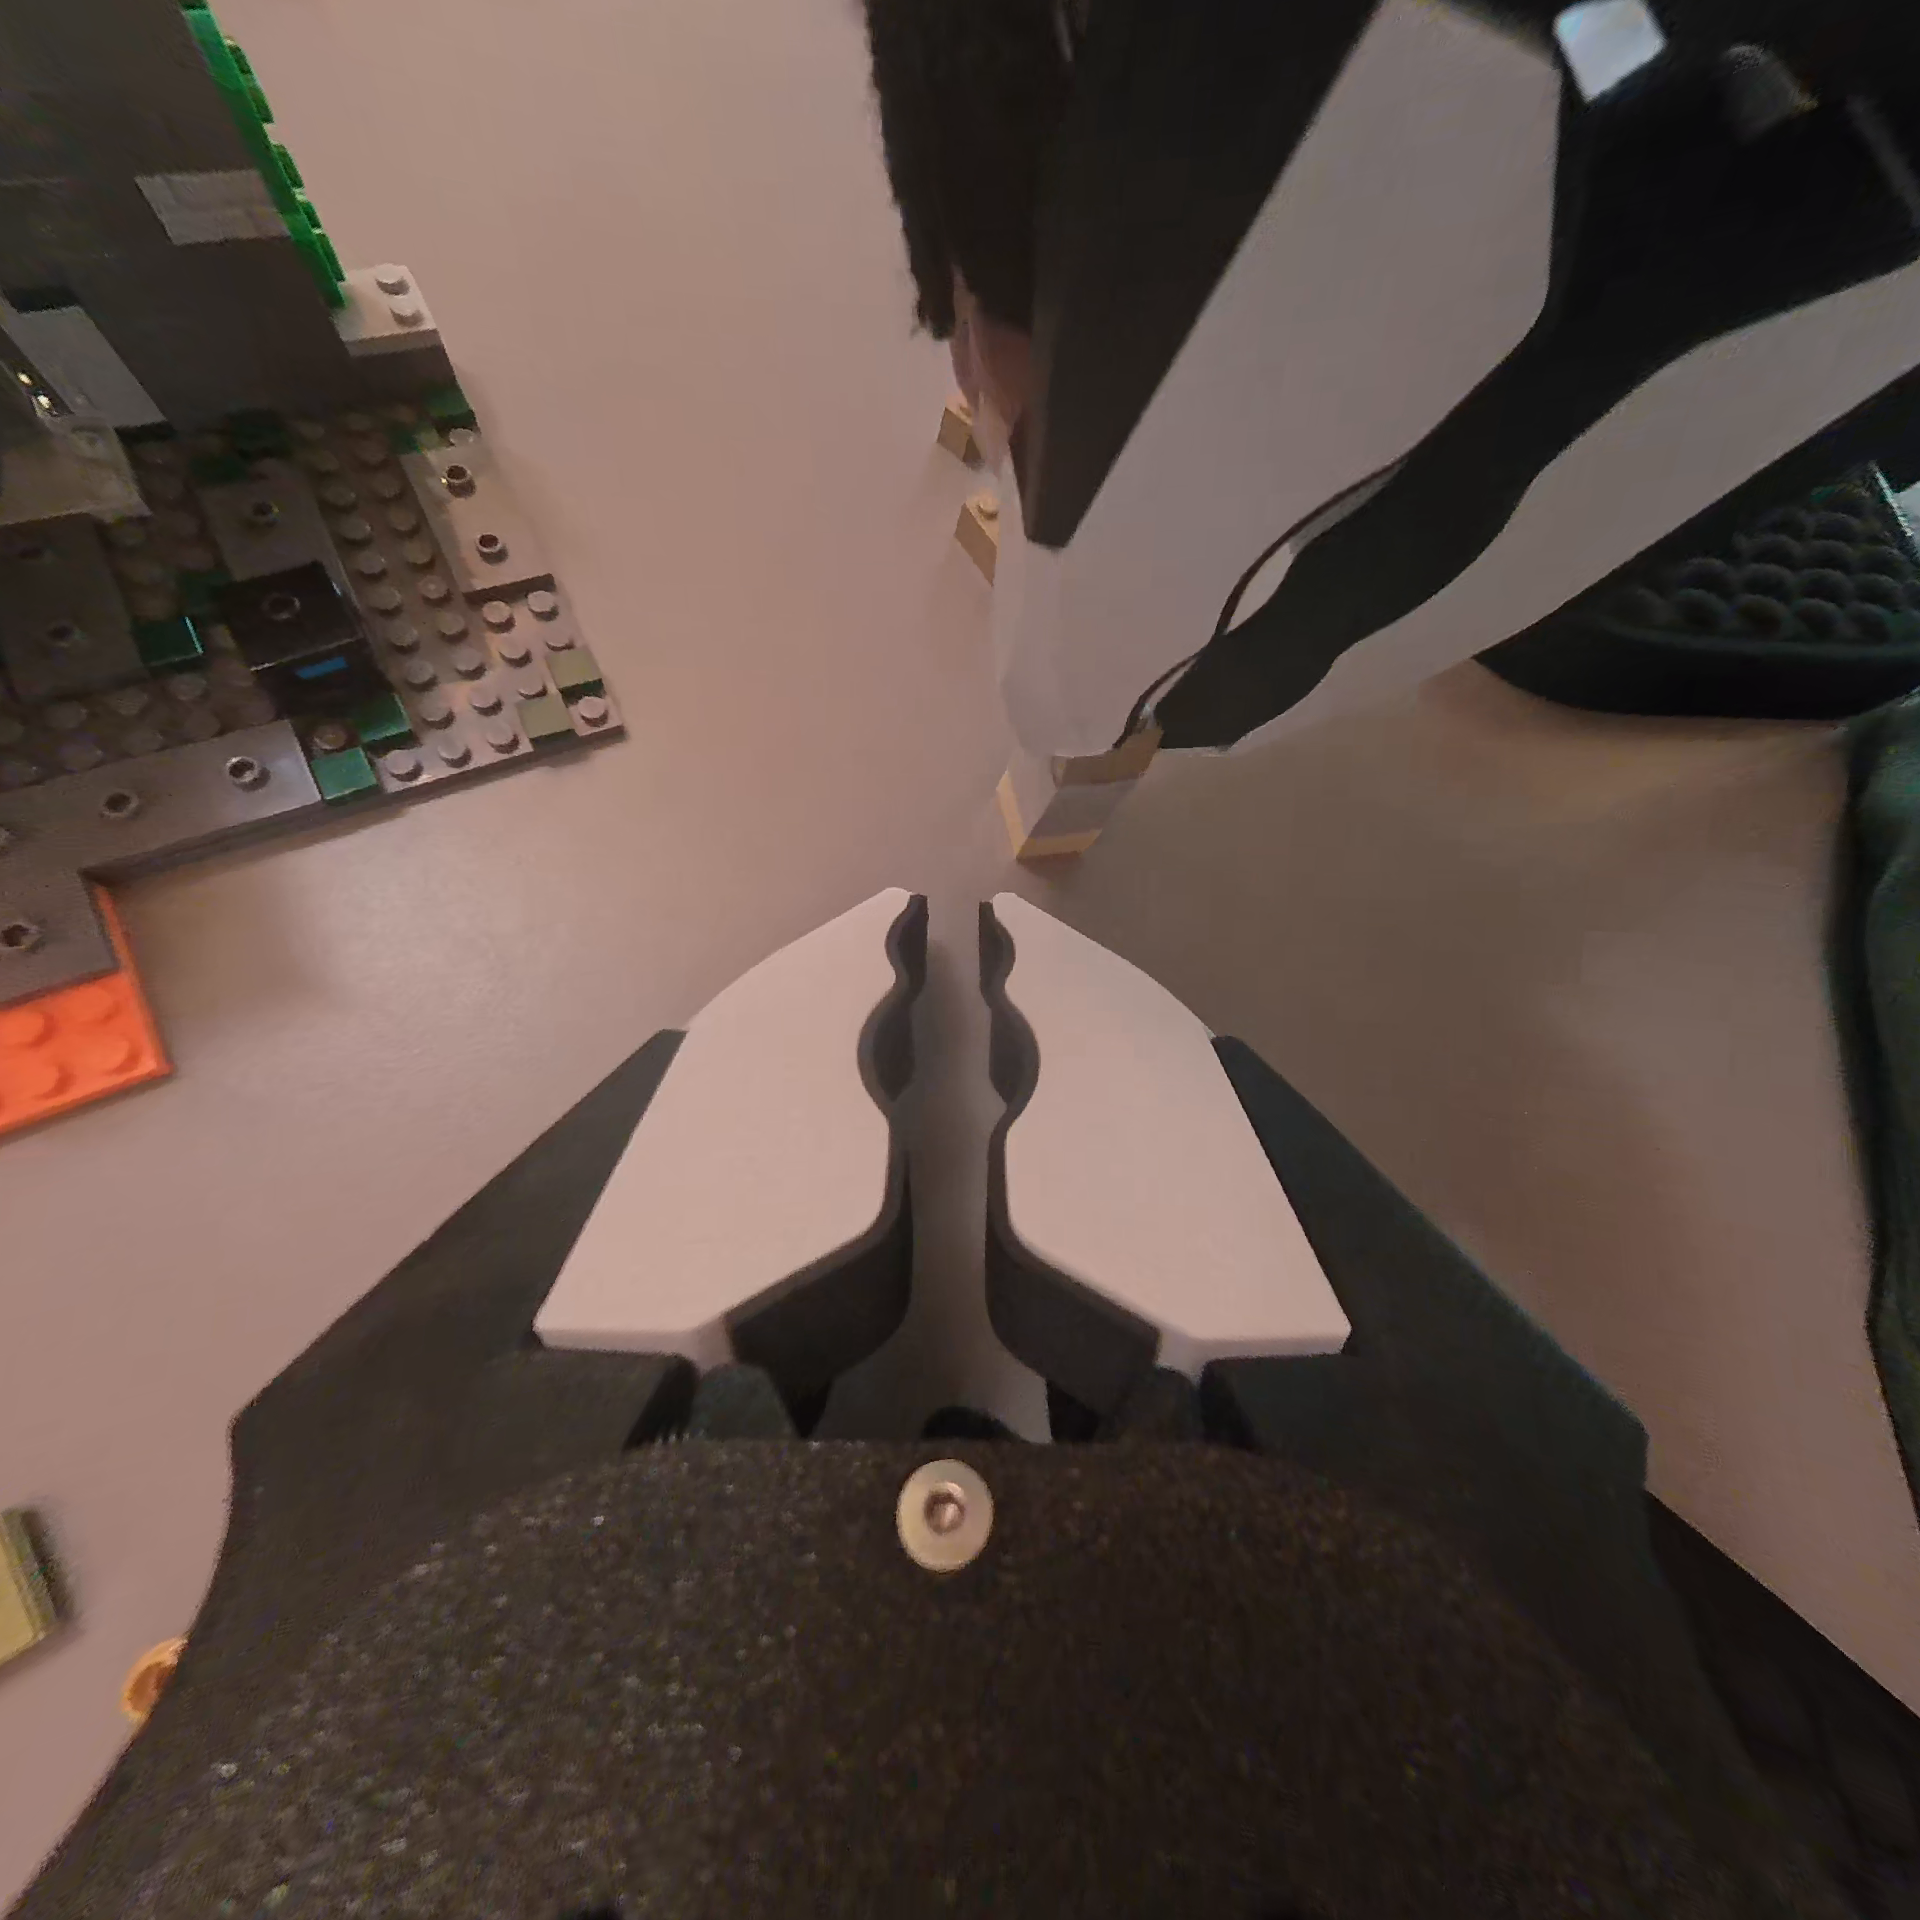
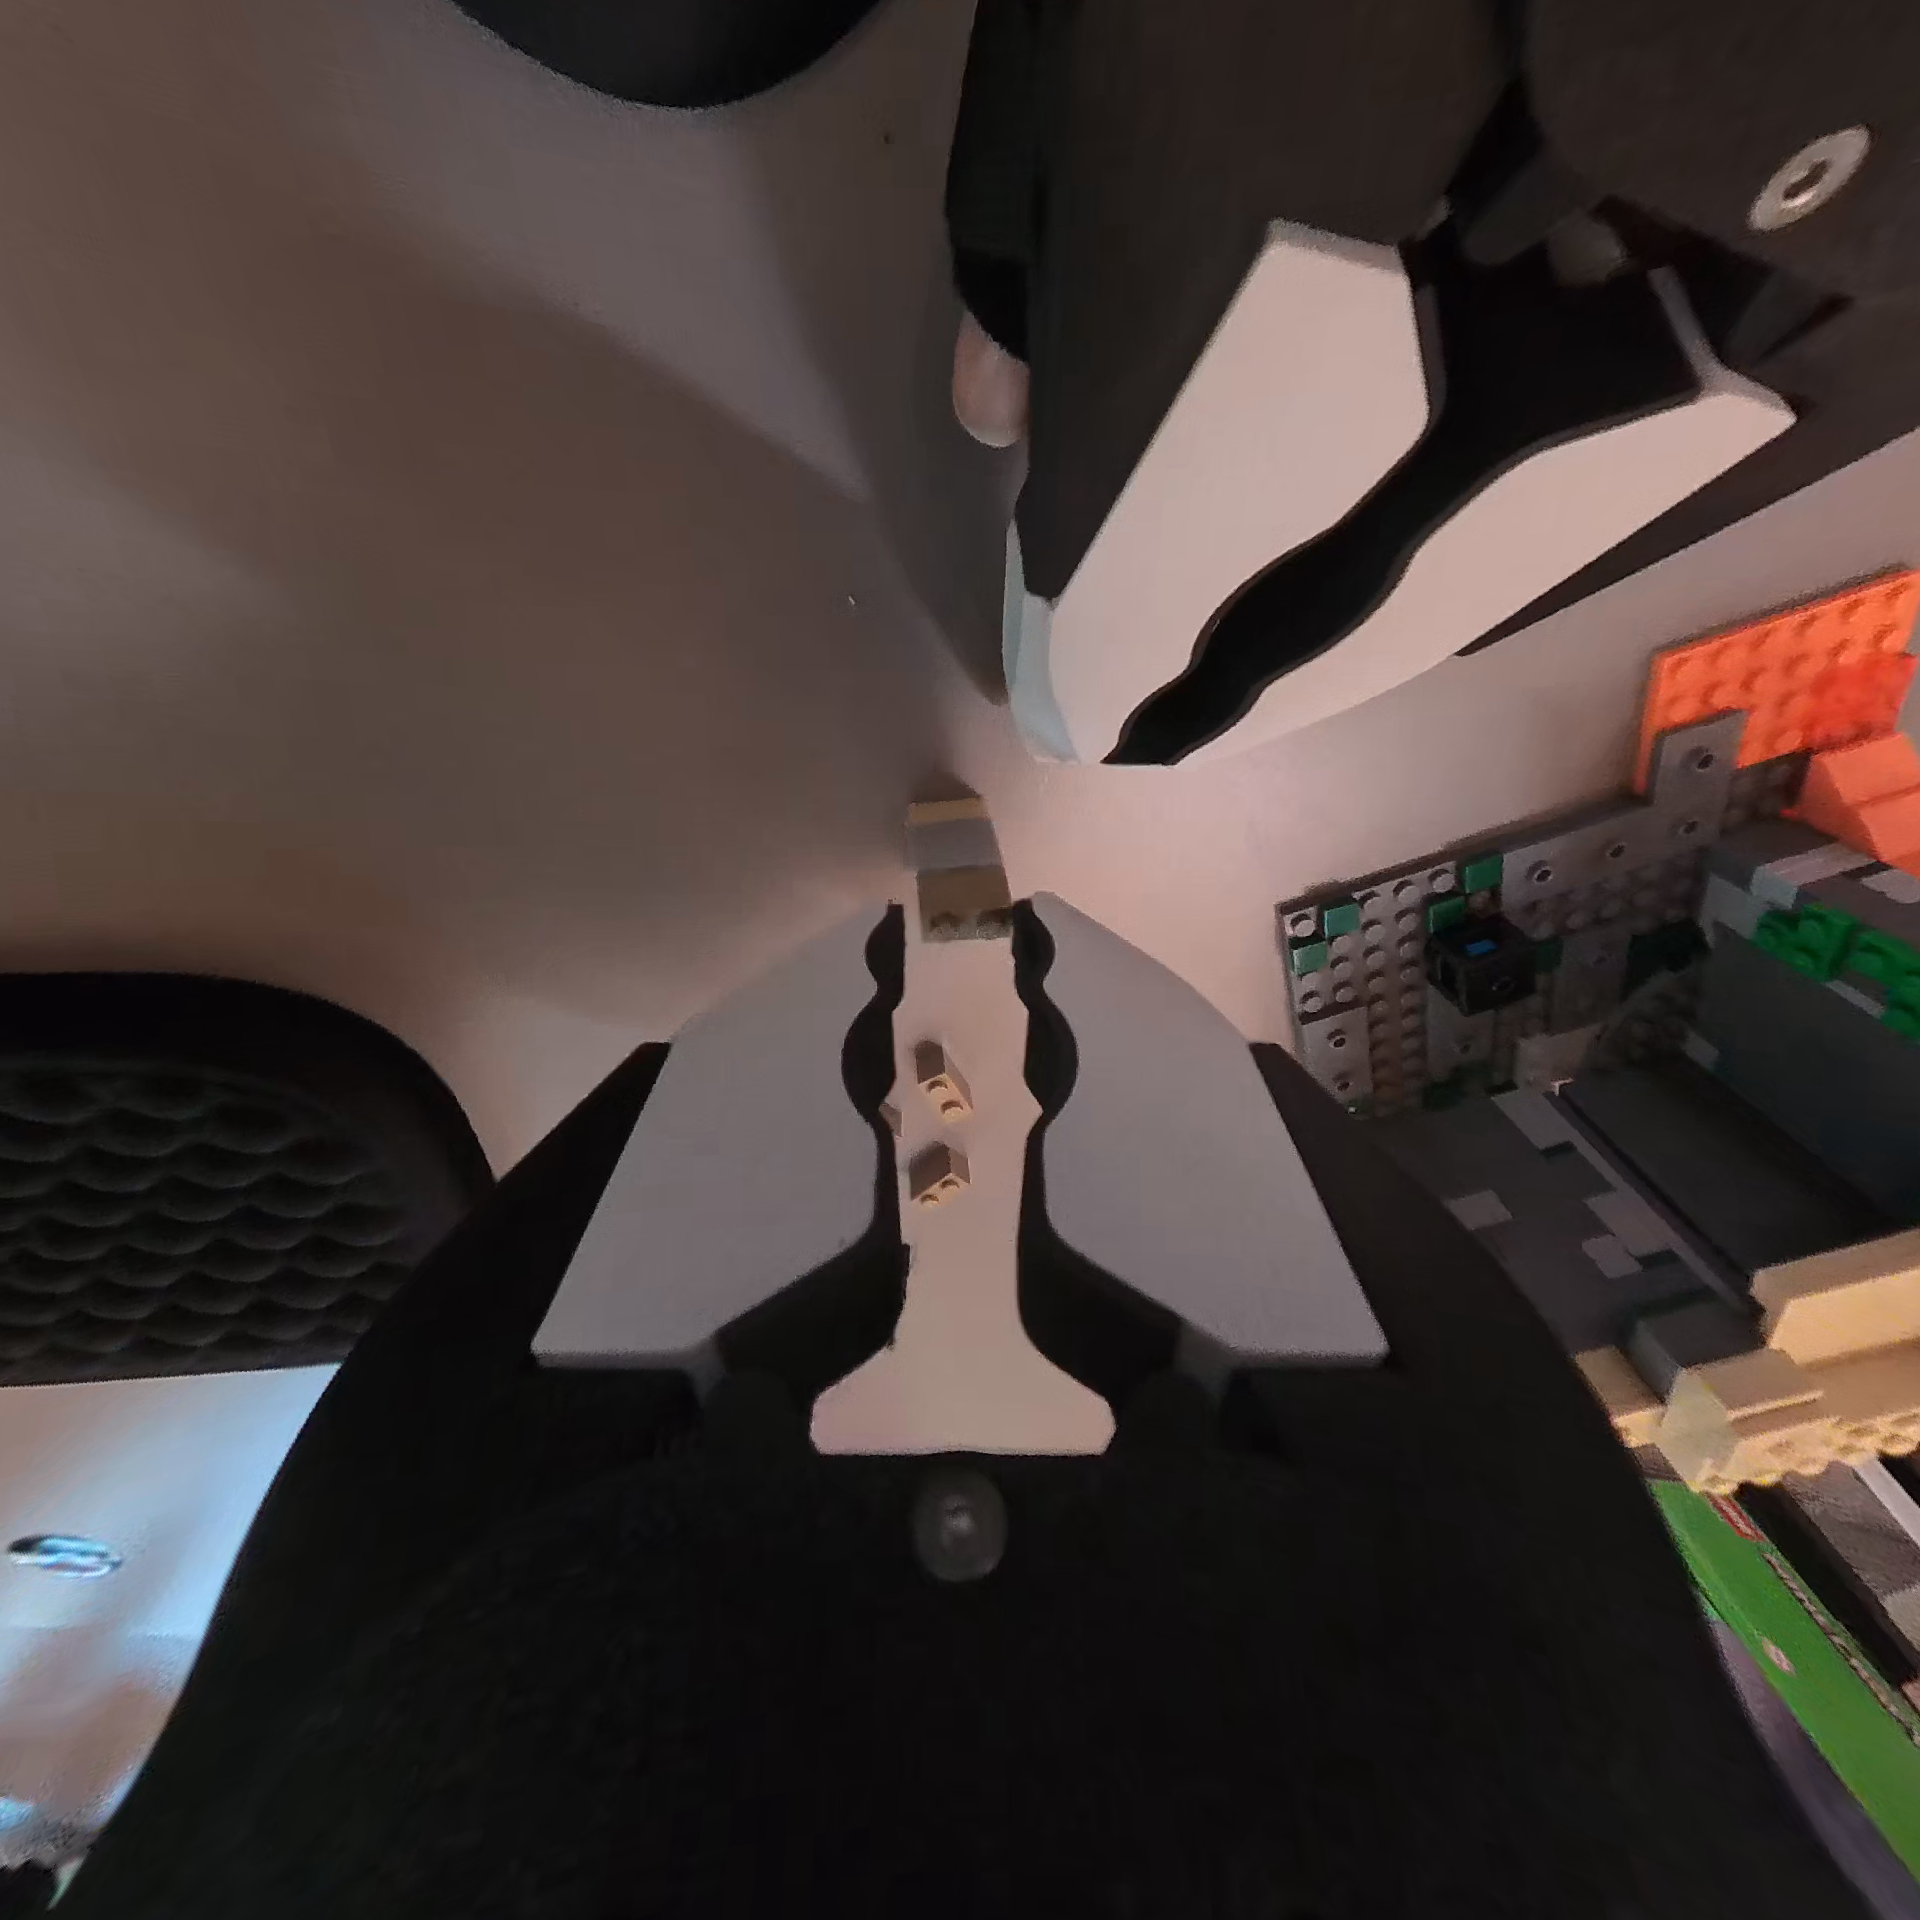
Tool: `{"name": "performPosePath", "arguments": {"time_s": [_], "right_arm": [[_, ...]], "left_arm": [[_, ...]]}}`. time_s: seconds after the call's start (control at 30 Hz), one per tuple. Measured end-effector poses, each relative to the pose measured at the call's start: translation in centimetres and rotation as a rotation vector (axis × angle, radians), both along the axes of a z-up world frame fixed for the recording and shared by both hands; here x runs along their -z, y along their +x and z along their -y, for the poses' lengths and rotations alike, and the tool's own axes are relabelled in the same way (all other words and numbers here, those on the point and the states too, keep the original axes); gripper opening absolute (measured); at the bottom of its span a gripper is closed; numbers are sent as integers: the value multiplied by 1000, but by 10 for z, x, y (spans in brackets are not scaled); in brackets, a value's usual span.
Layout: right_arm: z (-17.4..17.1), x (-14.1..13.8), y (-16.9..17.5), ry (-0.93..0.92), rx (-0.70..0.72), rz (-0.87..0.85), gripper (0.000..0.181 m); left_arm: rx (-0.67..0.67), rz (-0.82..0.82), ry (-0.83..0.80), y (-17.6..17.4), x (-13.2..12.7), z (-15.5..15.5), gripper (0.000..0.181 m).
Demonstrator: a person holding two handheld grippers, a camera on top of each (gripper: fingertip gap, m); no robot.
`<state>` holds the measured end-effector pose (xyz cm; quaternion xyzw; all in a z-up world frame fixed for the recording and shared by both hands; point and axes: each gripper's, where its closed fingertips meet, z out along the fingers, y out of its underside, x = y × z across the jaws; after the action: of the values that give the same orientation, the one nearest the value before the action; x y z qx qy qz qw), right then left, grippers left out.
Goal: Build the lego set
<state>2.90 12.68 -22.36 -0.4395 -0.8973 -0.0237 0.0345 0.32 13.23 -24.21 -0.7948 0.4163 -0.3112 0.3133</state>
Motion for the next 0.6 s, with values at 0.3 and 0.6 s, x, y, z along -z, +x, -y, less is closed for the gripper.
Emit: {"name": "performPosePath", "arguments": {"time_s": [0.3, 0.6], "right_arm": [[4, -3, -2, -119, 41, -149, 37], [1, 0, -6, -205, 80, -276, 17]], "left_arm": [[2, -1, 1, 0, 0, 0, 9], [6, 0, -2, 0, 0, 1, 8]]}}
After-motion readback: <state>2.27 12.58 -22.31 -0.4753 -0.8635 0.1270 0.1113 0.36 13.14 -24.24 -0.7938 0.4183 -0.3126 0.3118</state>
